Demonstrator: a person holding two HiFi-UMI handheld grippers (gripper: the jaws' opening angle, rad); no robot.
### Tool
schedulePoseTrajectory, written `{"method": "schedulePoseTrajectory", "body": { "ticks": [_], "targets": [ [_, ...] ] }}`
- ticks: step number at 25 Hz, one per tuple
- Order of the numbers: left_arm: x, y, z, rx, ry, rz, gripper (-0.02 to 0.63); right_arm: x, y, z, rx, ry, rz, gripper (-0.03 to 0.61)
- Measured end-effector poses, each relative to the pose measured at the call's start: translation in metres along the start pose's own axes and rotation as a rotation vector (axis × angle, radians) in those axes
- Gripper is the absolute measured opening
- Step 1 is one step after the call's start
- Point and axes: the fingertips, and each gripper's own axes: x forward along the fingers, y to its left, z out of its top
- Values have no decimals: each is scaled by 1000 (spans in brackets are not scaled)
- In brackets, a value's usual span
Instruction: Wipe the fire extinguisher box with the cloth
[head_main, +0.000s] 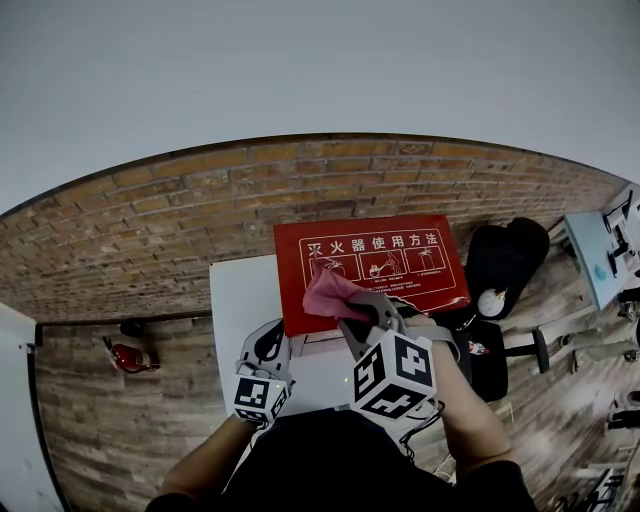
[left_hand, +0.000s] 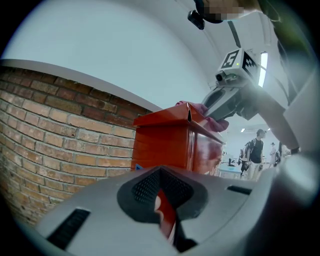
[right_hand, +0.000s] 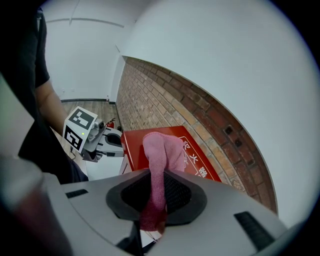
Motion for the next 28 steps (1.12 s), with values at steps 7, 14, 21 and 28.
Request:
{"method": "schedulePoseTrajectory", "body": {
  "ticks": [7, 14, 21, 28],
  "targets": [
    [0, 0, 1, 3, 7, -4, 18, 3, 7, 14, -26, -17, 17, 72],
    [-1, 0, -1, 5, 11, -7, 18, 5, 19, 28, -56, -34, 33, 72],
    [-2, 0, 0, 1, 19, -7, 18, 7, 32, 44, -88, -54, 43, 72],
    [-3, -2, 0, 13, 21, -21, 18, 10, 43, 58, -114, -58, 38, 72]
  ]
}}
